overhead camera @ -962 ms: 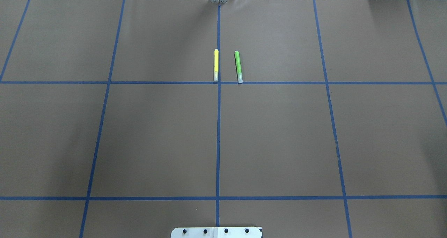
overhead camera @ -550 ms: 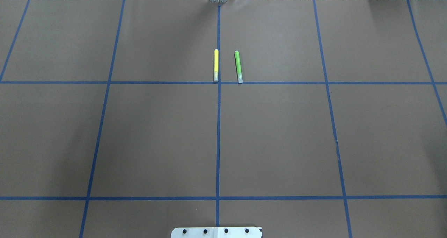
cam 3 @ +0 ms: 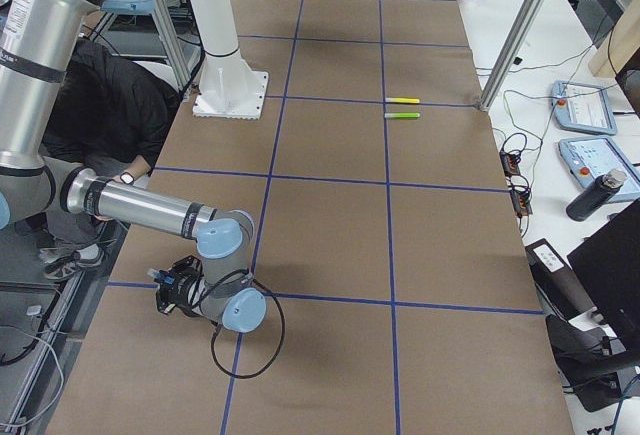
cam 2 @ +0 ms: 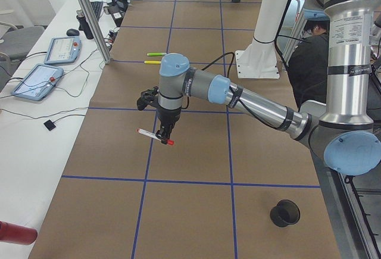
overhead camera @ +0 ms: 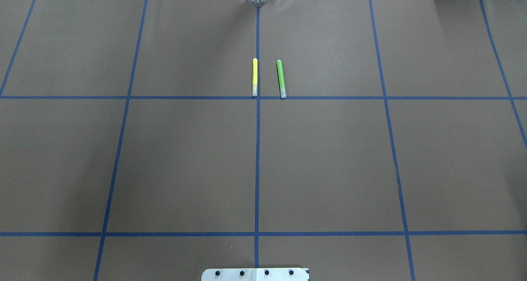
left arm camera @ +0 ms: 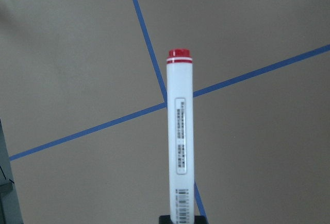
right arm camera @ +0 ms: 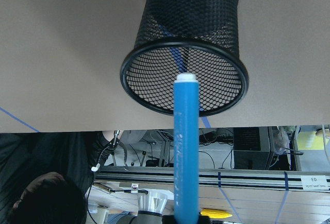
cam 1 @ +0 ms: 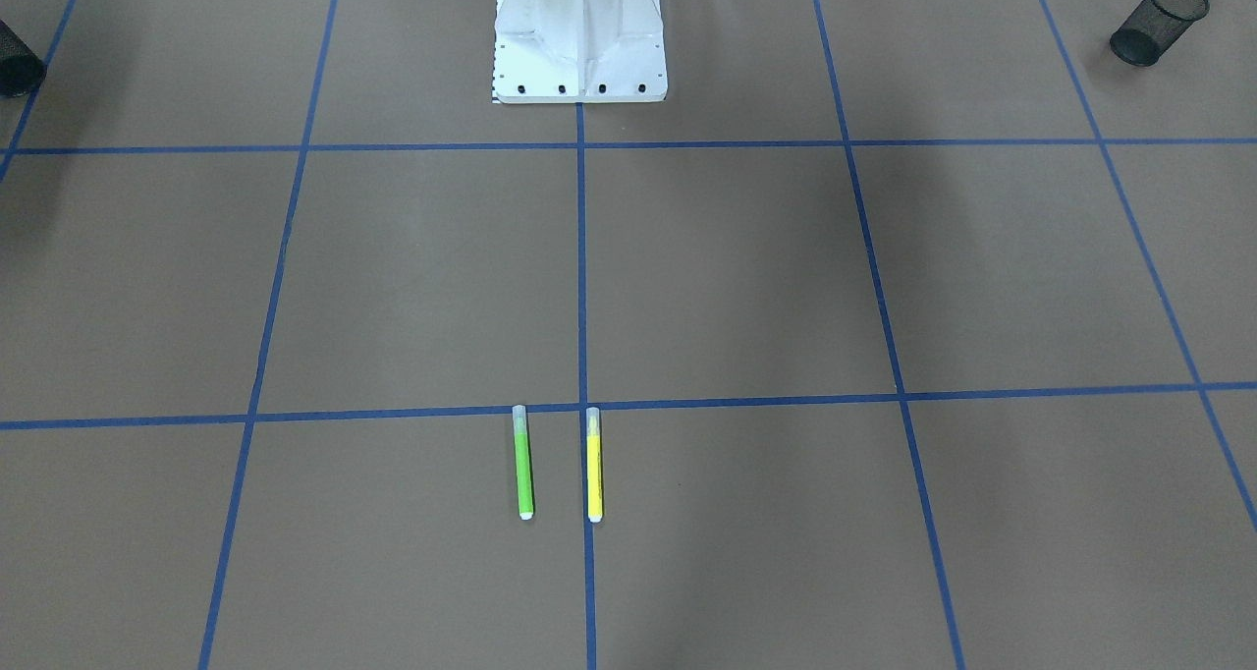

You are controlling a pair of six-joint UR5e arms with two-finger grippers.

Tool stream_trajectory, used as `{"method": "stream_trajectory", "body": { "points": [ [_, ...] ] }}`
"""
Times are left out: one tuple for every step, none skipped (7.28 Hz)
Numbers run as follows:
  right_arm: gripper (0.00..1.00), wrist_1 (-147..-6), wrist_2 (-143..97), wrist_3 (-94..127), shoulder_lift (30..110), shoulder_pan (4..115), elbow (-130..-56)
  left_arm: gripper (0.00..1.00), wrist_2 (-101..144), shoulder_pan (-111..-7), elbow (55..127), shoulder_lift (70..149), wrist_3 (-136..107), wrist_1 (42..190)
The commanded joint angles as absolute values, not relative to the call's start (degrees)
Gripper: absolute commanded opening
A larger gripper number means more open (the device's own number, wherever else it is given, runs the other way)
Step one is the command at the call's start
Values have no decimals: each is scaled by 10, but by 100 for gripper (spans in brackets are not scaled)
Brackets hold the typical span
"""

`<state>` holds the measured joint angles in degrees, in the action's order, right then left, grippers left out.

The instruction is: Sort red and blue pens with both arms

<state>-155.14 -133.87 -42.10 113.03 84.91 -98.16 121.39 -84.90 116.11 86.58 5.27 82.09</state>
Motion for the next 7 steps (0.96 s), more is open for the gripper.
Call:
{"method": "stream_trajectory", "body": {
  "points": [
    [10, -1551, -1341, -421, 1130, 849, -974, 0, 1213, -849, 1164, 866, 53, 821],
    [27, -1551, -1341, -422, 1130, 849, -969, 0, 1213, -849, 1164, 866, 53, 821],
    [46, -1551, -1344, -422, 1130, 849, -968, 0, 1213, -849, 1164, 866, 53, 821],
    [52, -1550, -1345, -418, 1129, 849, -966, 0, 1213, -849, 1164, 866, 53, 821],
    [54, -1550, -1345, -417, 1129, 849, -966, 0, 1213, -849, 1164, 866, 53, 821],
    [86, -1546, -1344, -418, 1129, 849, -966, 0, 1213, -849, 1163, 867, 53, 820],
    [92, -1535, -1343, -418, 1124, 849, -967, 0, 1215, -849, 1164, 866, 53, 820]
  ]
}}
